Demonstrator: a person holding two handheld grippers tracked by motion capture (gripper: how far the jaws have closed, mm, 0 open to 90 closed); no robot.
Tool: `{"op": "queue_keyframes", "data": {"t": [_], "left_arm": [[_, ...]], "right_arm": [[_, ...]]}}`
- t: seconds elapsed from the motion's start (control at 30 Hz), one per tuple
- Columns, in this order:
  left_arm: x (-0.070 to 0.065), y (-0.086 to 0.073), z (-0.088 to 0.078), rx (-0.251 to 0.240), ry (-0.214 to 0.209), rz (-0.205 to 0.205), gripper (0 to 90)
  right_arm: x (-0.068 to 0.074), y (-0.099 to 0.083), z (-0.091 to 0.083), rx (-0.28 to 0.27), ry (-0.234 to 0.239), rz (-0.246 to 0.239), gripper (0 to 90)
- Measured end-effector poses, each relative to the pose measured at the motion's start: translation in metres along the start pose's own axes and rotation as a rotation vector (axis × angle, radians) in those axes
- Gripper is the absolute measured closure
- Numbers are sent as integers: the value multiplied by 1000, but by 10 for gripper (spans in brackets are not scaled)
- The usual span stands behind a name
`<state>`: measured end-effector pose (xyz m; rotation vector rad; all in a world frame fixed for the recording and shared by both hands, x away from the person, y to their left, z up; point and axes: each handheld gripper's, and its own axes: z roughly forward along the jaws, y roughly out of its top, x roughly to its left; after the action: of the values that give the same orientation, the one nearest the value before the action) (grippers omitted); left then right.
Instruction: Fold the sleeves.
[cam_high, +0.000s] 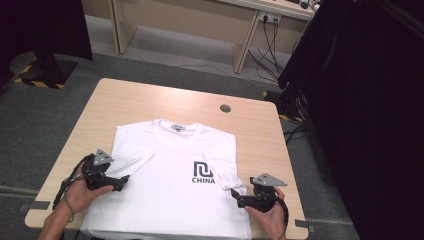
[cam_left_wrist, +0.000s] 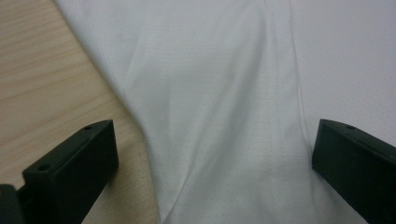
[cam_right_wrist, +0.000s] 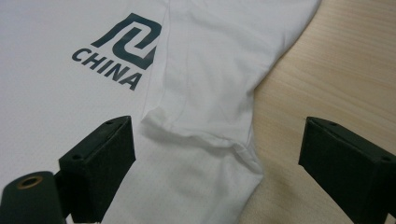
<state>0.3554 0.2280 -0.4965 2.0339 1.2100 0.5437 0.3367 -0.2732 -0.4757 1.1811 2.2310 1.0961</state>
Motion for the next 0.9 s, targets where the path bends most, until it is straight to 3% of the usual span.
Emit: {"op": "queue_keyframes", "data": {"t": [0.9], "left_arm": [[0, 0, 0, 0, 0, 0, 0]], "right_arm": [[-1, -19, -16, -5, -3, 15, 112]]}}
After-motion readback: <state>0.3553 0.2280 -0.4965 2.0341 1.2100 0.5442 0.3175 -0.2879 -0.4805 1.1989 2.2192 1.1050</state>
